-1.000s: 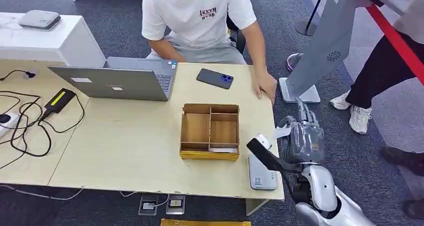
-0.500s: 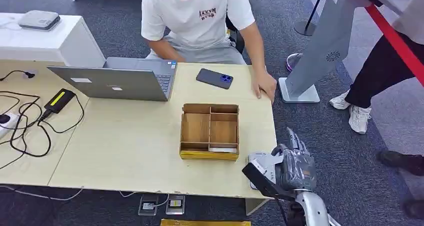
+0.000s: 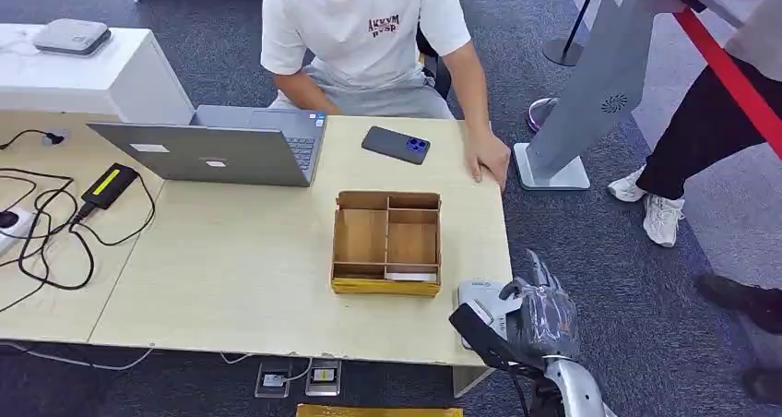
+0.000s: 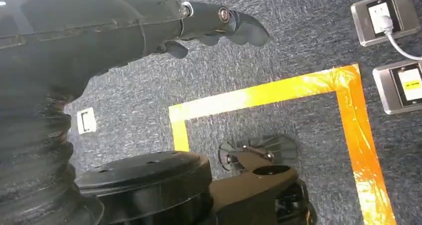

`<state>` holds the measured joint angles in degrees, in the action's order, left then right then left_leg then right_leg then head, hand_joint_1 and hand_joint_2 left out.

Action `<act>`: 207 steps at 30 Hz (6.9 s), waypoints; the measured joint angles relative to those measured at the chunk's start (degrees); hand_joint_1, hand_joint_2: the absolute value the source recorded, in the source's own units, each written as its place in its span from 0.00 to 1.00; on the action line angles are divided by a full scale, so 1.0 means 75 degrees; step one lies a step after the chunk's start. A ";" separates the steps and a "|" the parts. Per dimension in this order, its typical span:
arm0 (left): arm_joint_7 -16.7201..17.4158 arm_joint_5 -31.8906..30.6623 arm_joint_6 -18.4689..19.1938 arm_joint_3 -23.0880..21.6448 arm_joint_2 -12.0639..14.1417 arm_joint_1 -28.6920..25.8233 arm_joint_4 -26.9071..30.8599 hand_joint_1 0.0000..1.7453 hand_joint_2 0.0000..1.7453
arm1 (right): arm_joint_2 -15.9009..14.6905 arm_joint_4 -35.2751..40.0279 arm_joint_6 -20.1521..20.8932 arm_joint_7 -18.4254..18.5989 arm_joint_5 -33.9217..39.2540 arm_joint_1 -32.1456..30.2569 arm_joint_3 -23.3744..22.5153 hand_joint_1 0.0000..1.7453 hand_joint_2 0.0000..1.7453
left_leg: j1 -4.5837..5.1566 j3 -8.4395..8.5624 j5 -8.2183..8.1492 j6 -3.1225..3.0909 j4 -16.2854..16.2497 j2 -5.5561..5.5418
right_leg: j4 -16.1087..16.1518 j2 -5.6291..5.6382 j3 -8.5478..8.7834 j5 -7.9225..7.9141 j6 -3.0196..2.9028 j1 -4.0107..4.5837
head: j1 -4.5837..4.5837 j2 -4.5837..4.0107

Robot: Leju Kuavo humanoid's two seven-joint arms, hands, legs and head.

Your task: Pass the card to the sensor for recognition and then transmit it.

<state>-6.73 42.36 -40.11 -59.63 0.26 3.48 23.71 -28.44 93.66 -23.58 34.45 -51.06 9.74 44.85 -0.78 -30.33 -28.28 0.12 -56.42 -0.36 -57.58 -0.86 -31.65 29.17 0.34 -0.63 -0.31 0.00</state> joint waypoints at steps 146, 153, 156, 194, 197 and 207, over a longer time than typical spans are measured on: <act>-0.0056 0.0481 0.0006 -0.0667 0.0323 0.0030 0.0560 0.00 1.00 | 0.1157 0.0475 0.0615 -0.2754 0.3594 0.2355 0.0565 0.00 1.00 | 0.0000 -0.0004 0.0008 0.0000 -0.0005 0.0033 | -0.0002 0.0046 -0.0016 -0.0017 0.0007 0.0001 | -0.0003 0.0000; -0.0056 0.0478 0.0006 -0.0664 0.0300 0.0031 0.0498 0.00 1.00 | 0.1137 0.0915 0.0845 -0.2707 0.3092 0.1614 0.0492 0.00 1.00 | 0.0000 -0.0005 0.0008 0.0000 -0.0005 0.0034 | -0.0002 0.0046 -0.0015 -0.0018 0.0008 0.0000 | 0.0003 0.0000; -0.0055 0.0432 0.0006 -0.0667 0.0286 0.0032 0.0472 0.00 1.00 | 0.1137 0.0994 0.0932 -0.2696 0.2964 0.1402 0.0446 0.00 1.00 | 0.0000 -0.0005 0.0008 0.0000 -0.0005 0.0033 | -0.0002 0.0046 -0.0016 -0.0018 0.0008 0.0000 | 0.0000 0.0000; 0.0370 -0.0242 0.0006 -0.0662 0.0079 0.0163 0.0393 0.00 1.00 | 0.1623 0.0030 0.2588 -0.0755 -0.0670 0.1649 0.1163 0.00 1.00 | 0.0000 -0.0011 0.0008 0.0000 -0.0005 0.0032 | -0.0003 0.0048 -0.0016 -0.0018 0.0008 0.0000 | 0.0003 0.0000; 0.0370 -0.0251 0.0006 -0.0662 0.0082 0.0163 0.0393 0.00 1.00 | 0.1623 -0.0061 0.2617 -0.0755 -0.0717 0.1689 0.1233 0.00 1.00 | 0.0000 -0.0012 0.0008 0.0000 -0.0005 0.0032 | -0.0003 0.0046 -0.0016 -0.0018 0.0008 0.0000 | 0.0000 0.0000; 0.0492 -0.0452 0.0006 -0.0659 0.0087 0.0144 0.0449 0.00 1.00 | 0.1717 -0.0431 0.2906 -0.0848 -0.0714 0.1813 0.1422 0.00 1.00 | 0.0000 -0.0013 0.0008 0.0000 -0.0005 0.0031 | -0.0003 0.0046 -0.0016 -0.0018 0.0008 0.0000 | 0.0003 0.0000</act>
<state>-3.04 38.97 -40.06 -64.57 0.92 4.56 27.08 -15.56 90.42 -1.79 28.09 -56.41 23.34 55.52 -0.78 -30.43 -28.21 0.13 -56.46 -0.12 -57.60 -0.52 -31.77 29.04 0.39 -0.63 -0.28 0.00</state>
